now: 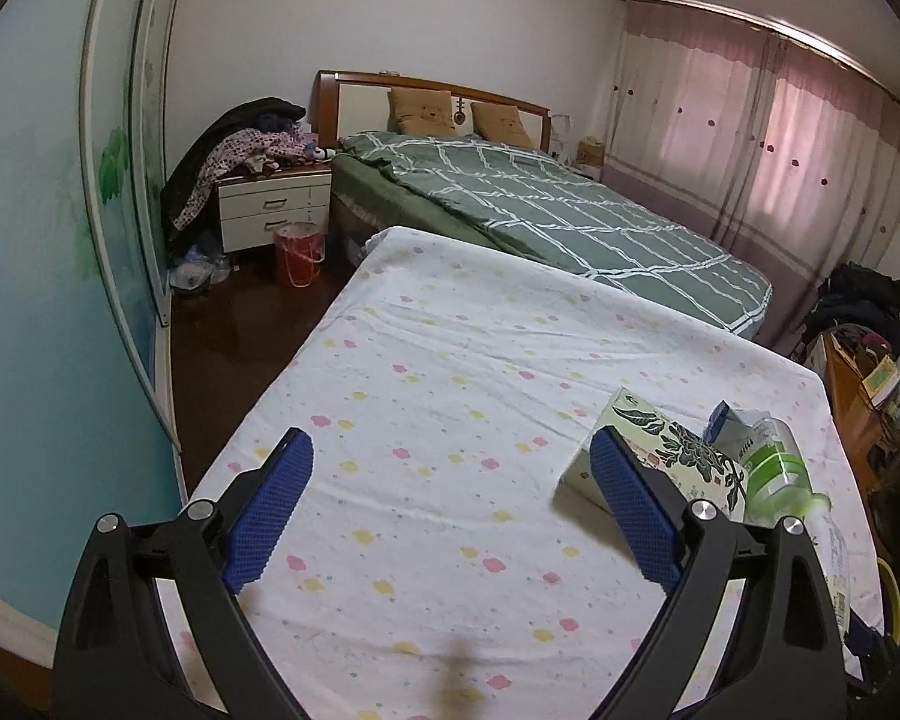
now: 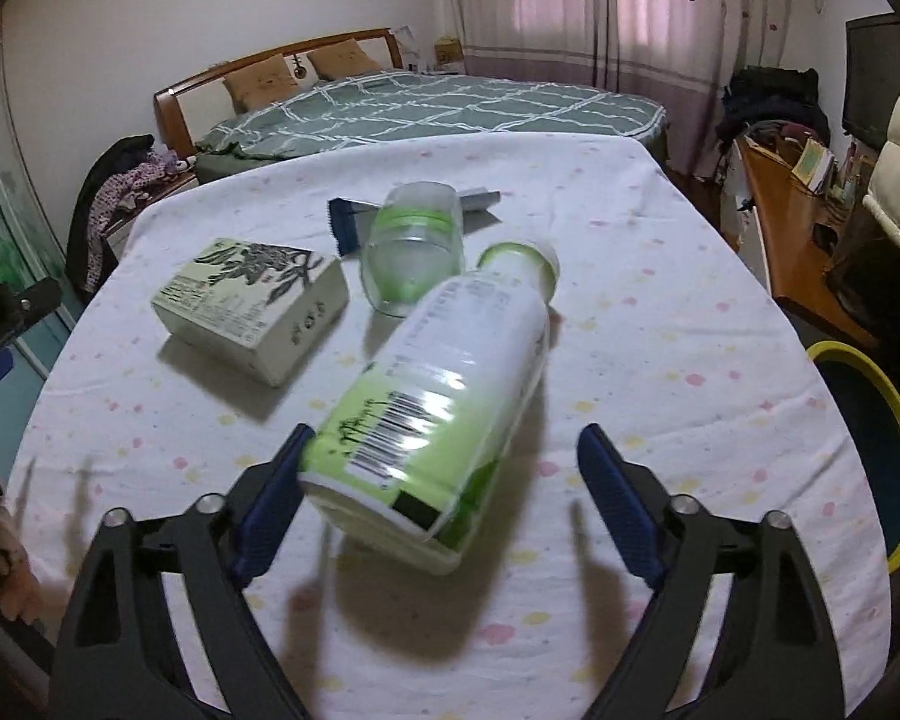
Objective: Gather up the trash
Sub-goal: 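Reach the right tool to the green-labelled drink bottle, then close the right tool around the green-labelled bottle, then carry the bottle with the right tool into the bin and release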
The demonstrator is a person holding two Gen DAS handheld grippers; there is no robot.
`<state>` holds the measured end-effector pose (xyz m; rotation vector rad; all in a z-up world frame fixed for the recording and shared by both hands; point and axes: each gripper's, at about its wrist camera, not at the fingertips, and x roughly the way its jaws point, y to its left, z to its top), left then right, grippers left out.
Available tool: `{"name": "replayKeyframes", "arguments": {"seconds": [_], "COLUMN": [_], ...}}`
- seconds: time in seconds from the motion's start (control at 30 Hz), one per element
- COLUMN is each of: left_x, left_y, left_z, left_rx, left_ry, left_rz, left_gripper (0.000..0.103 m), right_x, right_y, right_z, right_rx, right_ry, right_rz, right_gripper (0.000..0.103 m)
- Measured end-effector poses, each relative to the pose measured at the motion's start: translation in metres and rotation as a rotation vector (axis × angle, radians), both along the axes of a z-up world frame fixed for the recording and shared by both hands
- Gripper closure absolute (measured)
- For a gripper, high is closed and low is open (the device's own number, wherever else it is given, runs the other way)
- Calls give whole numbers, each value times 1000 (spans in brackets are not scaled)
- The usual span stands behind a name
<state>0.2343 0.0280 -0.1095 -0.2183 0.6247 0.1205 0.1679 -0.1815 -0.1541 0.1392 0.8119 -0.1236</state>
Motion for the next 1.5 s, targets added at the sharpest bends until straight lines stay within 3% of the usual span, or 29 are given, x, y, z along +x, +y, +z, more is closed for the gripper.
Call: {"name": "replayKeyframes", "arguments": {"seconds": [0.07,0.23,0.8,1.2,1.5], "left_x": [0,-1,-3,-2,-4], "left_y": [-1,-6,-13,-15,-20], "left_z": [0,1,3,2,2], "left_rx": [5,18,29,39,51], "left_ry": [0,0,0,1,-5], "left_rz": [-6,-10,-26,-39,-62], "left_gripper": [11,11,11,11,11], "right_x": [-2,-21,-69,-97,-111], "right_y": [-4,-25,-97,-177,-240], "right_z": [0,14,71,83,77], "right_rx": [7,36,113,110,13], "right_ry": [-4,-77,-220,-279,-282], "right_rz": [2,-10,-98,-315,-553], "right_gripper": [47,52,54,54,54]}}
